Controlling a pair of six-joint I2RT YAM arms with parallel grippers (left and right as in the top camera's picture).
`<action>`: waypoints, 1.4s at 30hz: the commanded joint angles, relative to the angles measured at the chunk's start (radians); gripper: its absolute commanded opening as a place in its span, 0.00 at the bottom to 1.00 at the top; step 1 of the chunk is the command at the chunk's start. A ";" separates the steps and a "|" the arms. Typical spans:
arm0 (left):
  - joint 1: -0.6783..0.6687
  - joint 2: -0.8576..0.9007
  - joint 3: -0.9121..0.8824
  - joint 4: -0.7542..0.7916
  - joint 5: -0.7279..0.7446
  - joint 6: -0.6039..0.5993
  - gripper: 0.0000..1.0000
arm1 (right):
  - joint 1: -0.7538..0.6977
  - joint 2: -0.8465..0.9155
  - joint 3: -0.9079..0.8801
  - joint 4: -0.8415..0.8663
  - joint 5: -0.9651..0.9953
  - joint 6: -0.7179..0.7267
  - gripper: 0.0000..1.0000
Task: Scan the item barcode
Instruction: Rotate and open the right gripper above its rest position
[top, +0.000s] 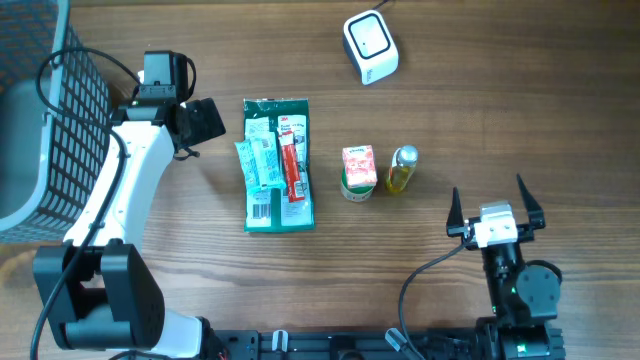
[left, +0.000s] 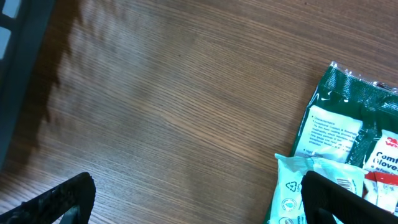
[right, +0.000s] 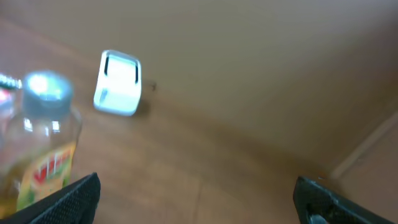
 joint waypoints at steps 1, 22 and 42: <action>0.003 0.008 -0.005 0.000 -0.013 -0.002 1.00 | 0.003 0.003 0.000 0.005 0.029 -0.032 1.00; 0.003 0.008 -0.005 0.000 -0.013 -0.002 1.00 | 0.003 0.047 0.000 0.005 0.036 -0.407 1.00; 0.003 0.008 -0.005 0.000 -0.013 -0.002 1.00 | 0.001 0.068 0.000 0.017 0.137 0.603 1.00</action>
